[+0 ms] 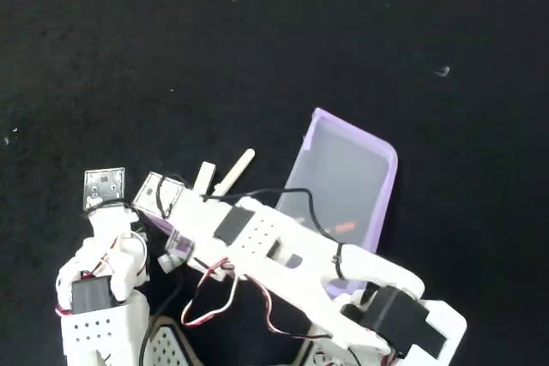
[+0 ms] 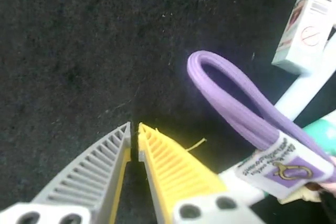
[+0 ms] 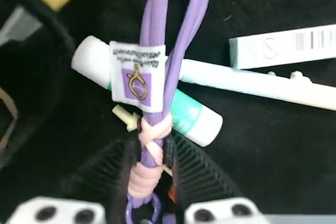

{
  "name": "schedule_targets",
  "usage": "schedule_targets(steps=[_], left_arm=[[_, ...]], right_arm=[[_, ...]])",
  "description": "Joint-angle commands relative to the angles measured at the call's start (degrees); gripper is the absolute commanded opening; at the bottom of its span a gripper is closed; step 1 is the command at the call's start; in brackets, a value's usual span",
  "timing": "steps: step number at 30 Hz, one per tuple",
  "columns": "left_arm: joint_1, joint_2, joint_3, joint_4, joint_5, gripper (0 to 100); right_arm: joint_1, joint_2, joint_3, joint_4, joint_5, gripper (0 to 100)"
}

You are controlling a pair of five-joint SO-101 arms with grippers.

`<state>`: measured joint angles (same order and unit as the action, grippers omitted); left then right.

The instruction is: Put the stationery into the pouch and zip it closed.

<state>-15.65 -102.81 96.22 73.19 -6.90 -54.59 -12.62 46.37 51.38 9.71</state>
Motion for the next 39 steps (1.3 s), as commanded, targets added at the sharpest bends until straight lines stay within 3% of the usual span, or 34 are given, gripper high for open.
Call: schedule_targets(steps=[1,12,20,30,39], left_arm=[[0.8,-0.3,1.3,-1.1,0.4,3],[0.8,-0.3,1.3,-1.1,0.4,3],[0.8,-0.3,1.3,-1.1,0.4,3],[0.8,-0.3,1.3,-1.1,0.4,3],[0.9,-0.3,1.3,-1.1,0.4,3]], right_arm=[[3.9,0.0,-8.5,5.1,0.8,1.1],[17.0,0.0,-40.4,25.5,10.5,1.1],[20.0,0.4,-54.2,28.0,12.3,1.1],[19.9,-0.5,-40.7,29.1,12.6,1.1],[12.5,-10.2,-25.6,28.7,22.2,1.1]])
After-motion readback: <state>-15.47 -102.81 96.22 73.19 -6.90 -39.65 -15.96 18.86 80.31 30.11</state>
